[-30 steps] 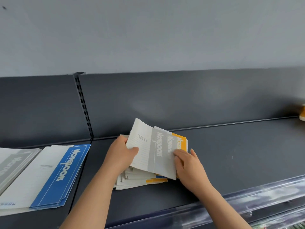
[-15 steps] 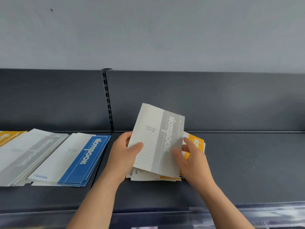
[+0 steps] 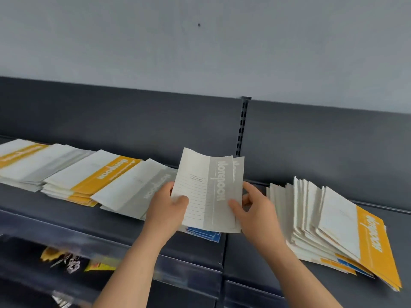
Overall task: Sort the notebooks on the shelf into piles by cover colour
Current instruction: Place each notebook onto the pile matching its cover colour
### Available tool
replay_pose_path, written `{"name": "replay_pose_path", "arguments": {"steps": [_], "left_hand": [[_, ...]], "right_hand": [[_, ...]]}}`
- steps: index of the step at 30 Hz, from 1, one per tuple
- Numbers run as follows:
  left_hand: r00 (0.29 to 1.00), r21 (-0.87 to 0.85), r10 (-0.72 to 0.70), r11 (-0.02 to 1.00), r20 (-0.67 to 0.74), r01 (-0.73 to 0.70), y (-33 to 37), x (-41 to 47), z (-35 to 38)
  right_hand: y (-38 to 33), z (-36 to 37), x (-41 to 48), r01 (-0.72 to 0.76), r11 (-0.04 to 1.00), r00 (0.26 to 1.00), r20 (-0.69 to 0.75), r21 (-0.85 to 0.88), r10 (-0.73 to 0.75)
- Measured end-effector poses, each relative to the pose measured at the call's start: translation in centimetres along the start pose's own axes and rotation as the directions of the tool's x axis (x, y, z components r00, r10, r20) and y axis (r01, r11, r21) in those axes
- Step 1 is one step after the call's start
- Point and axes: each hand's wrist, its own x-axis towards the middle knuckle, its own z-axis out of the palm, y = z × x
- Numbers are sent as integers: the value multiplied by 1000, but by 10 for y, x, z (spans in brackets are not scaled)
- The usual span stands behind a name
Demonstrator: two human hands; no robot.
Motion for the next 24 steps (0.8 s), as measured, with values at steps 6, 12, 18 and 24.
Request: {"name": "replay_pose_path", "arguments": {"steps": [6,12,18,24], "left_hand": [[999,89,43,995,15,-45,-37,38,-82],[994,267,102,957,49,-111,-71,86,-134],[992,578,71,807,108,-121,-99,122,-145],[988,627,68,766,140,-141,-109,125,-145]], "right_hand": [[-43,89,13,1,1000,999,37,-24,-1],[-70,161,24,-63,992,998,-4,-106,63],[-74,201,32,-109,926,992,-104,-362,77],[-68,211,28,-148,898,985,-139,-414,99]]}}
